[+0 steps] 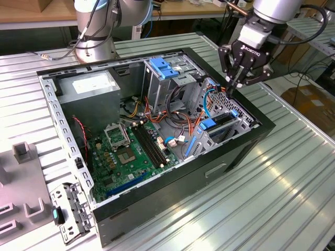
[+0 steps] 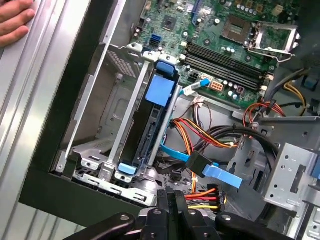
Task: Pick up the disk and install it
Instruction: 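Insert the first disk wire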
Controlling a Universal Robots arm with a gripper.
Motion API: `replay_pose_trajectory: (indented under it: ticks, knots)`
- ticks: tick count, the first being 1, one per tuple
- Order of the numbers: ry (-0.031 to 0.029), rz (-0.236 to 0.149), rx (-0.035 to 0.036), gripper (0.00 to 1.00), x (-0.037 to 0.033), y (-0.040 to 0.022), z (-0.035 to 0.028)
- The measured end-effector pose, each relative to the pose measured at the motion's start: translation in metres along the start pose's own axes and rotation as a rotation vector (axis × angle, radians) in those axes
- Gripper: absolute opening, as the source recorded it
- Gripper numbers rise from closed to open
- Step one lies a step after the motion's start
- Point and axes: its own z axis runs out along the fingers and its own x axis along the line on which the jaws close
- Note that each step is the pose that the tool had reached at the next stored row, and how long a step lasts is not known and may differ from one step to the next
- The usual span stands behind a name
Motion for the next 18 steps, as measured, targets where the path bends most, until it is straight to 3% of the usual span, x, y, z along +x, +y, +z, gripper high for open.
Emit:
replay_pose_trajectory:
  ticks: [4,9,11,13,18]
  knots:
    - [-0.0011,0.085,-0.0013,0.17,0.0,0.0,0.0]
    - [-0.0012,0.112,-0.0017,0.17,-0.0003,0.0009,0.0001]
    - [-0.0016,0.14,-0.0021,0.17,-0.0003,0.0009,0.0003]
    - [-0.0023,0.194,-0.0029,0.17,-0.0003,0.0009,0.0011]
    - [-0.0034,0.258,-0.0049,0.17,-0.0005,0.0015,0.0028]
